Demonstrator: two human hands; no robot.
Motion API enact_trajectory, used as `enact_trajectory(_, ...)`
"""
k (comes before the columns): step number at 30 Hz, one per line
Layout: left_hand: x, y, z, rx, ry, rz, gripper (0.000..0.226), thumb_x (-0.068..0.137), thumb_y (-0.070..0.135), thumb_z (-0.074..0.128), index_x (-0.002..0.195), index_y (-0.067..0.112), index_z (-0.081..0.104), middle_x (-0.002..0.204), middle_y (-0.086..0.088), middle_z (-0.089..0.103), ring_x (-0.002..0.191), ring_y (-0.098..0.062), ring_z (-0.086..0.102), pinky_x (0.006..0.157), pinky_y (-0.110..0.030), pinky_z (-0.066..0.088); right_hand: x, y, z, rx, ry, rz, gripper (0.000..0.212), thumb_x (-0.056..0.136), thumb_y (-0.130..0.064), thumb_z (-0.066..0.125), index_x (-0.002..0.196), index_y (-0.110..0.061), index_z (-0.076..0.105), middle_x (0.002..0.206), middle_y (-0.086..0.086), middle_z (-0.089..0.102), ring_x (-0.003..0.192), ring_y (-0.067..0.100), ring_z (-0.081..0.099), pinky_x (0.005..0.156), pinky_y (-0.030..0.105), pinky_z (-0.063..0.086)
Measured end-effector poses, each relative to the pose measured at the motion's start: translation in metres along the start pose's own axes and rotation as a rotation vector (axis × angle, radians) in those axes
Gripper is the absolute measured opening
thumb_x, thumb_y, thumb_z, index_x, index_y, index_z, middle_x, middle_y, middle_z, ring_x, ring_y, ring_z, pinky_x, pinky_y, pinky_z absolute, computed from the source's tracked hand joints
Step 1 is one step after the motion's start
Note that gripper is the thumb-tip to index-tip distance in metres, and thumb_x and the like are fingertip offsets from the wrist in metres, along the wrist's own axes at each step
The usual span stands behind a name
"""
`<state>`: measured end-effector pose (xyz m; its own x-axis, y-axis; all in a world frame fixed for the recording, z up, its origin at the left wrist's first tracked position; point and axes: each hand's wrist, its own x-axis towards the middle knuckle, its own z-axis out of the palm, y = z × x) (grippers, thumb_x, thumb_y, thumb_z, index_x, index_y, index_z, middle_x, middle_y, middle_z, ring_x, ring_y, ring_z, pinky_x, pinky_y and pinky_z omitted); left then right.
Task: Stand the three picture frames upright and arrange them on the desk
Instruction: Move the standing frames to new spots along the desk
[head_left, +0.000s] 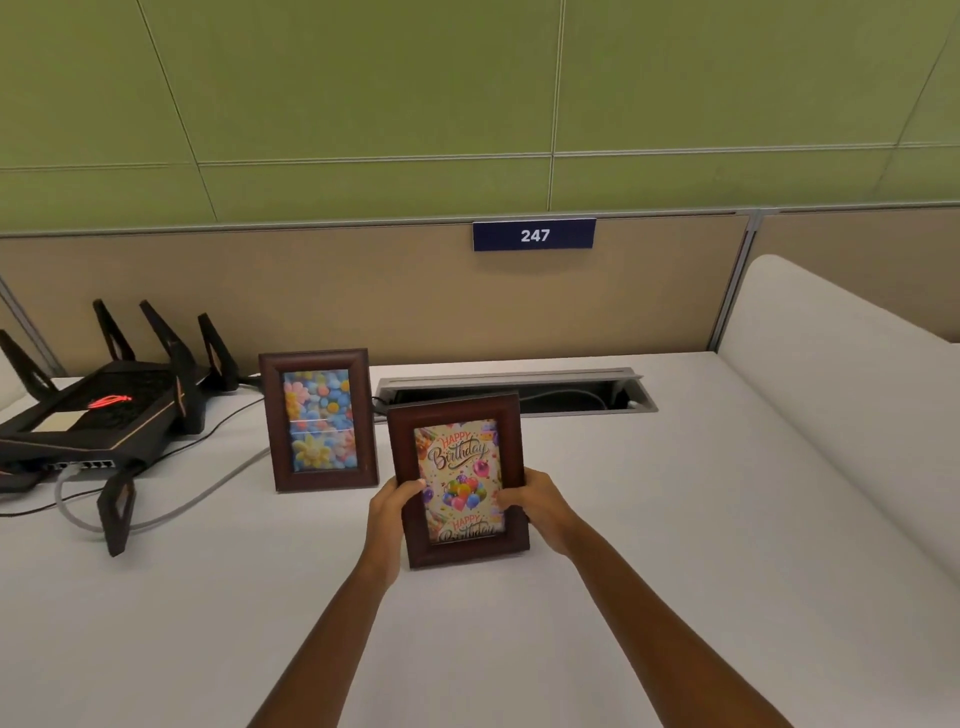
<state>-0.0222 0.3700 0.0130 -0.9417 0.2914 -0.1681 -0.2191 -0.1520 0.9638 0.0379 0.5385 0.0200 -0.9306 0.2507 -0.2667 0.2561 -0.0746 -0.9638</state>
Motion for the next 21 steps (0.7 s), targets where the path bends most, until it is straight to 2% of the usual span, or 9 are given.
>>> enact_trajectory(5, 0.007, -0.001, 0.04, -0.022, -0.062, 0.004, 0.02, 0.093, 0.012, 0.041, 0.109, 0.013, 0.052, 0.113, -0.007, 0.059, 0.097, -0.023, 0.058, 0.081, -0.032, 0.049, -0.006, -0.008, -0.035, 0.031, 0.083, -0.064, 0.034, 0.077, 0.007, 0.054, 0.104, -0.013, 0.055, 0.104, 0.006, 0.064, 0.091, 0.022, 0.063, 0.069, 0.026, 0.055)
enact_trajectory(10, 0.009, -0.001, 0.1, 0.057, -0.162, 0.027, 0.032, 0.093, 0.011, 0.041, 0.125, 0.008, 0.045, 0.12, -0.007, 0.055, 0.106, -0.024, 0.054, 0.09, -0.036, 0.046, -0.017, -0.012, -0.087, 0.09, 0.213, -0.104, 0.035, 0.075, 0.009, 0.053, 0.101, -0.015, 0.057, 0.101, 0.007, 0.066, 0.089, 0.024, 0.065, 0.064, 0.026, 0.057)
enact_trajectory(12, 0.009, -0.004, 0.125, 0.117, -0.213, 0.033, 0.033, 0.093, 0.011, 0.043, 0.126, 0.006, 0.043, 0.125, -0.01, 0.054, 0.112, -0.026, 0.053, 0.093, -0.037, 0.045, -0.02, -0.012, -0.11, 0.148, 0.274, -0.117, 0.037, 0.074, 0.011, 0.052, 0.103, -0.01, 0.058, 0.098, 0.008, 0.067, 0.09, 0.027, 0.066, 0.064, 0.029, 0.057)
enact_trajectory(17, 0.008, -0.023, 0.176, 0.286, -0.328, 0.038, 0.032, 0.094, 0.01, 0.042, 0.126, 0.005, 0.042, 0.13, -0.015, 0.052, 0.107, -0.017, 0.051, 0.09, -0.028, 0.045, -0.025, -0.011, -0.168, 0.29, 0.441, -0.135, 0.037, 0.076, 0.012, 0.051, 0.106, -0.009, 0.056, 0.103, 0.012, 0.065, 0.091, 0.032, 0.064, 0.068, 0.037, 0.056)
enact_trajectory(21, 0.016, -0.03, 0.216, 0.351, -0.393, 0.003, 0.036, 0.094, 0.012, 0.043, 0.13, 0.008, 0.039, 0.134, -0.014, 0.049, 0.12, -0.024, 0.048, 0.102, -0.036, 0.042, -0.021, -0.017, -0.214, 0.255, 0.535, -0.125, 0.036, 0.077, 0.011, 0.052, 0.107, -0.009, 0.055, 0.104, 0.013, 0.064, 0.09, 0.031, 0.064, 0.066, 0.036, 0.055)
